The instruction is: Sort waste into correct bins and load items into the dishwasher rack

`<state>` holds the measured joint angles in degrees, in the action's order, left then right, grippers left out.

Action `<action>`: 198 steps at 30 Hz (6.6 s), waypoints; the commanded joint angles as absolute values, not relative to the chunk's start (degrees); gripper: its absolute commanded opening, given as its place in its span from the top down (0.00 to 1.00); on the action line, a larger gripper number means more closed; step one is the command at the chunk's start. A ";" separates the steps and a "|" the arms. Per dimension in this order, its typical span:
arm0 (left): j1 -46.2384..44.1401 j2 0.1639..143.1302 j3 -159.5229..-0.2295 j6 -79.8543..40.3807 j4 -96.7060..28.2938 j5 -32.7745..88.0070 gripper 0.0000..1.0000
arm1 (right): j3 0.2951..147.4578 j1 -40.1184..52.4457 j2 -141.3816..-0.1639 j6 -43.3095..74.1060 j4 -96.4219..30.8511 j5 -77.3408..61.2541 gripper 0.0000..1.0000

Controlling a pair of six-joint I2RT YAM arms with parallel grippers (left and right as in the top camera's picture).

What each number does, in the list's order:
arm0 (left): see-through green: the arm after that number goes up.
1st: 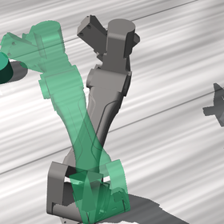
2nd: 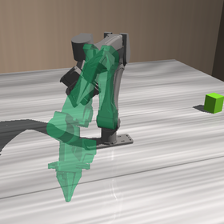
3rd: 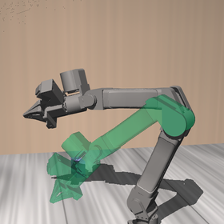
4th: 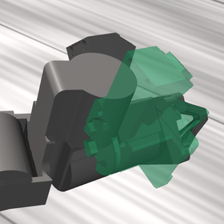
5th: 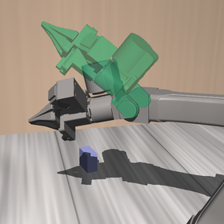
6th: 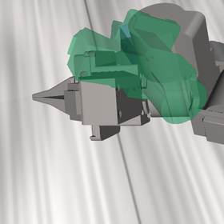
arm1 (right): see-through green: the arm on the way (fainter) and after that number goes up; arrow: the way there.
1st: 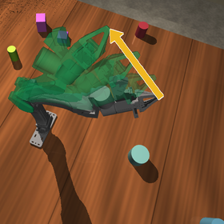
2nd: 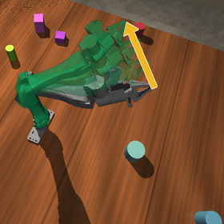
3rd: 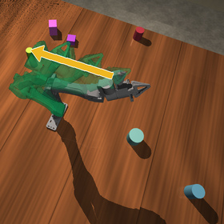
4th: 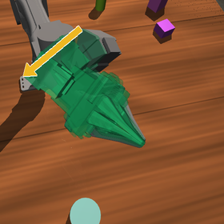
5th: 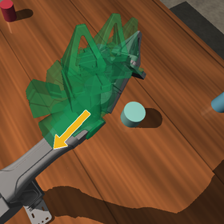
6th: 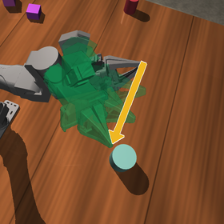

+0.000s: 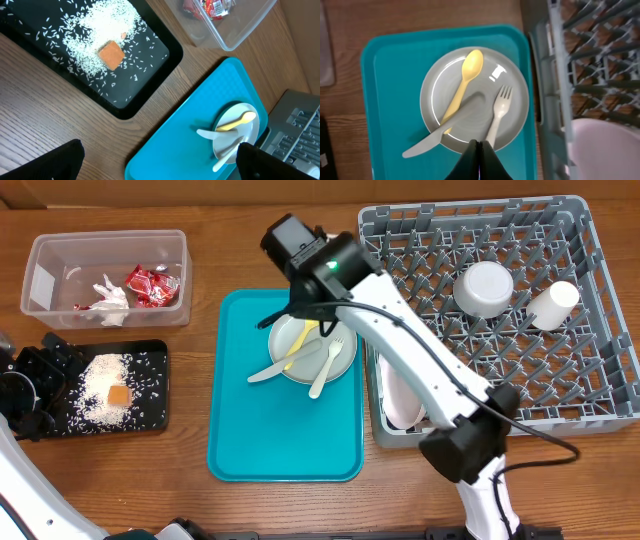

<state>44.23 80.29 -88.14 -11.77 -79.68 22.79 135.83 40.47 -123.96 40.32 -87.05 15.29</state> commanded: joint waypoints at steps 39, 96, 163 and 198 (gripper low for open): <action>43.70 80.20 -87.79 -10.48 -79.64 23.75 0.00 | 100.53 39.59 -125.23 69.28 -53.87 -7.46 0.18; 43.70 80.20 -87.79 -10.48 -79.64 23.75 0.00 | 113.84 36.27 -129.86 59.37 -63.29 -3.64 0.96; 43.70 80.20 -87.79 -10.48 -79.64 23.75 0.00 | 162.23 24.80 -137.40 32.27 -96.14 -1.85 0.26; 43.70 80.20 -87.79 -10.46 -79.64 23.73 0.00 | 116.79 38.68 -137.45 55.29 -78.63 1.23 0.33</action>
<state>44.23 80.29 -88.14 -11.77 -79.68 22.79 118.06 38.39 -137.84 55.79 -79.00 2.70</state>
